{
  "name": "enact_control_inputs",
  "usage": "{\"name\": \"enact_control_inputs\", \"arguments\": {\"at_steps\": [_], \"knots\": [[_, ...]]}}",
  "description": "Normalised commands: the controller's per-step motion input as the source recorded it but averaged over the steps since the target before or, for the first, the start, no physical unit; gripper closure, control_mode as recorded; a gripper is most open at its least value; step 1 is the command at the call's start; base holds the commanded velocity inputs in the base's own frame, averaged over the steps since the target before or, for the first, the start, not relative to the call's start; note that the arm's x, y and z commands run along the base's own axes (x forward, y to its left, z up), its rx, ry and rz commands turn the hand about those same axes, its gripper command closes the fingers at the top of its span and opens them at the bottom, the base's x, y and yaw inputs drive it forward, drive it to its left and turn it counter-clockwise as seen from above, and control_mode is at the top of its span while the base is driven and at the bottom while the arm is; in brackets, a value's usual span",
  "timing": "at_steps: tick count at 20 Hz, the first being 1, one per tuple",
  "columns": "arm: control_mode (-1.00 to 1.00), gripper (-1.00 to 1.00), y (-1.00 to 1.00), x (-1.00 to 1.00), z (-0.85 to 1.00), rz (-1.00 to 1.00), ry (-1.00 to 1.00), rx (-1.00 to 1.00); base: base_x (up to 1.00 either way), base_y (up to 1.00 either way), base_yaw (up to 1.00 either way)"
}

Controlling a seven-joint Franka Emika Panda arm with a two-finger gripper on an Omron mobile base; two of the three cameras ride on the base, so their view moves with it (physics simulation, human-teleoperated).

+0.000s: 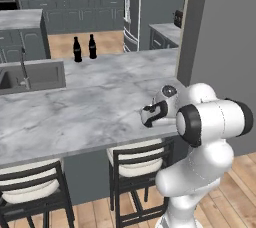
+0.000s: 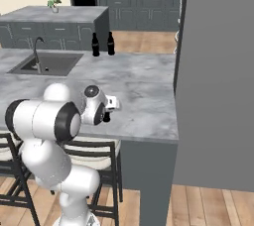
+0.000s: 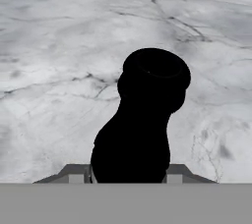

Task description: Place the large bottle from the dining counter next to the other large bottle outside the sink, and place the small bottle from the dining counter next to the other small bottle inside the sink.

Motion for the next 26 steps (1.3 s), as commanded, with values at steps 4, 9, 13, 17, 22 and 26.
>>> {"name": "enact_control_inputs", "arguments": {"at_steps": [4,9,13,17,22,26], "knots": [[-1.0,1.0,0.0,-0.34,0.88,-0.01,0.02,0.0,0.0,0.0,0.0],[-1.0,1.0,0.0,-0.54,0.78,-0.01,0.03,0.0,0.0,0.0,0.0],[-1.0,1.0,-0.01,-0.91,0.51,0.0,0.0,0.0,0.0,0.0,0.0],[-1.0,1.0,-0.12,-1.0,0.26,0.0,-0.03,0.0,0.0,0.0,0.0],[-1.0,1.0,-0.1,-1.0,0.24,0.01,0.0,0.0,0.0,0.0,0.0],[-1.0,1.0,-0.04,-1.0,0.13,0.05,-0.04,0.0,0.0,0.0,0.0]]}}
